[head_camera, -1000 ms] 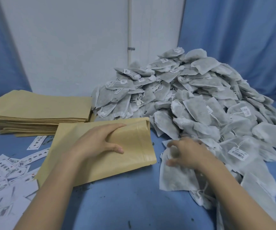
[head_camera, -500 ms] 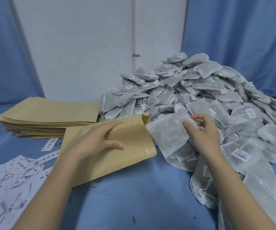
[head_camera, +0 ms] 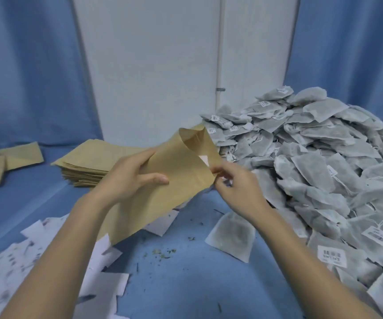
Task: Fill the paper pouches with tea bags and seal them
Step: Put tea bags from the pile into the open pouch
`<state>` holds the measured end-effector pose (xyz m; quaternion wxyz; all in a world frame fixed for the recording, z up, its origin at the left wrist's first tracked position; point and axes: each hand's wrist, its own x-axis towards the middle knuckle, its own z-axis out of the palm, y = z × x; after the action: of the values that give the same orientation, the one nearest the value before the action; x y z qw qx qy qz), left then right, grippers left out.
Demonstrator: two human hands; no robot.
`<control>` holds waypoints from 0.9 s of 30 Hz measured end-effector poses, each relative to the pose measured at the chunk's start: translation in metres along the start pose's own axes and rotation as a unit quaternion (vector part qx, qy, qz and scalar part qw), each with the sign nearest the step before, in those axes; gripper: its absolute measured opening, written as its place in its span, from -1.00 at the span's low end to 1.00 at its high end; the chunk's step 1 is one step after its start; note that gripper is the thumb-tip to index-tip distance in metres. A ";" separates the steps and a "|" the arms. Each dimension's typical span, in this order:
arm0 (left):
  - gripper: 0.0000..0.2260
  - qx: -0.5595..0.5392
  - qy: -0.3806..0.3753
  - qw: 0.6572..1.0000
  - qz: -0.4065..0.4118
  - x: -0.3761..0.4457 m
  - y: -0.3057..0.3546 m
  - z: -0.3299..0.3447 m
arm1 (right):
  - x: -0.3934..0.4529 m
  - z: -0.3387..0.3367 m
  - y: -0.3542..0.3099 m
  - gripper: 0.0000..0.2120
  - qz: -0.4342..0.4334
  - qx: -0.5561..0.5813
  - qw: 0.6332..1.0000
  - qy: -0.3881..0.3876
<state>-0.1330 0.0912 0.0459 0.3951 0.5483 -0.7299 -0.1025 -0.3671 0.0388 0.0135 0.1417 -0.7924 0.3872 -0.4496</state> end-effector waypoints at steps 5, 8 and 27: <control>-0.73 0.040 0.063 0.997 -0.025 -0.019 -0.009 -0.048 | 0.024 0.040 -0.053 -0.74 -0.070 0.104 0.992 -0.019; -0.66 0.061 0.077 0.995 0.001 -0.027 -0.009 -0.074 | 0.031 0.063 -0.076 -0.75 -0.103 0.140 0.985 0.023; -0.29 0.111 0.011 0.994 0.000 -0.019 -0.050 -0.110 | 0.030 0.138 -0.090 -0.67 -0.073 0.159 0.984 0.021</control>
<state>-0.0199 0.1198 0.0813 0.3396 0.5896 -0.7327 -0.0147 -0.2007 0.0587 0.0063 0.2246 -0.7763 0.2545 -0.5312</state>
